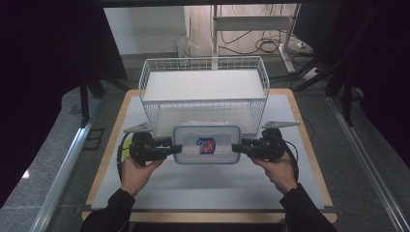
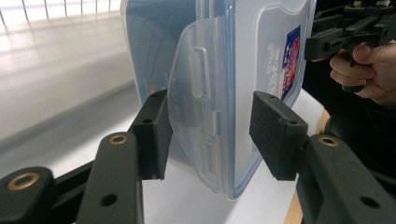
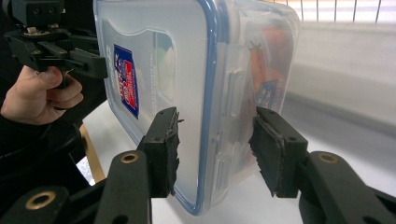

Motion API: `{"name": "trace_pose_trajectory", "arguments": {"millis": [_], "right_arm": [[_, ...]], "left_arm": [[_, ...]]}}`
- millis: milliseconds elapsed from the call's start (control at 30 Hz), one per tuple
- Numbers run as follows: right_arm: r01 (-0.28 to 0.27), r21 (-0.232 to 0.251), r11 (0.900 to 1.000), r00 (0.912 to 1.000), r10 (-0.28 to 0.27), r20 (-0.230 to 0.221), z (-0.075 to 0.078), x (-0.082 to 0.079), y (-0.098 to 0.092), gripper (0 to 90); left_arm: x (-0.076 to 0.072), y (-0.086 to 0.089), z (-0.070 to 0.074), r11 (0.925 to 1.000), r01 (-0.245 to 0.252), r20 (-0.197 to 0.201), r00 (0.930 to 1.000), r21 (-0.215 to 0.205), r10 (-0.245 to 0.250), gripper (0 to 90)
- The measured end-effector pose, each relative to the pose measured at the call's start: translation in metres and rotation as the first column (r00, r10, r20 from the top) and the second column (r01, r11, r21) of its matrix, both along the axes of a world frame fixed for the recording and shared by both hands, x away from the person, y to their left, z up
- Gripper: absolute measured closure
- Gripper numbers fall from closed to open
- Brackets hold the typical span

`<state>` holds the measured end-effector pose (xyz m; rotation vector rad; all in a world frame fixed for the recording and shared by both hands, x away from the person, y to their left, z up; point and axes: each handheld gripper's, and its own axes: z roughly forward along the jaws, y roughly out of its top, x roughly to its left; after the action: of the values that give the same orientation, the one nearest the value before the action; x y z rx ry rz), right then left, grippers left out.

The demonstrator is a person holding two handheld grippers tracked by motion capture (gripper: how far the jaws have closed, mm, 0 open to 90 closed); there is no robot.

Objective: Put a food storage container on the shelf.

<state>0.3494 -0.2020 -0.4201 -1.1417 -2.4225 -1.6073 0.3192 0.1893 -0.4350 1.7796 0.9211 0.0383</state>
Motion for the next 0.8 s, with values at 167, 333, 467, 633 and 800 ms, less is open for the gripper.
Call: {"name": "trace_pose_trajectory", "arguments": {"millis": [167,333,467,633,800], "right_arm": [[-0.009,-0.003,1.000,0.9995,0.009,0.030,0.018,0.006,0.005,52.8],[-0.014,-0.003,1.000,0.9988,0.015,0.046,0.034,0.014,0.009,52.9],[-0.013,0.004,1.000,0.9976,0.012,0.069,0.049,0.021,0.011,52.8],[-0.014,0.012,1.000,0.9965,0.013,0.082,0.065,0.028,0.013,52.8],[-0.010,0.028,1.000,0.9961,0.008,0.088,0.080,0.037,0.016,52.8]], "left_arm": [[0.003,0.004,0.014,1.0000,-0.009,0.022,0.9997,-0.002,0.009,49.5],[0.010,0.007,0.031,0.9999,-0.016,0.038,0.9992,-0.006,0.016,49.5],[0.016,0.010,0.044,0.9998,-0.018,0.053,0.9984,-0.009,0.019,49.5],[0.023,0.012,0.063,0.9997,-0.022,0.071,0.9972,-0.002,0.022,49.5],[0.032,0.015,0.080,0.9997,-0.025,0.086,0.9960,0.001,0.025,49.5]]}}
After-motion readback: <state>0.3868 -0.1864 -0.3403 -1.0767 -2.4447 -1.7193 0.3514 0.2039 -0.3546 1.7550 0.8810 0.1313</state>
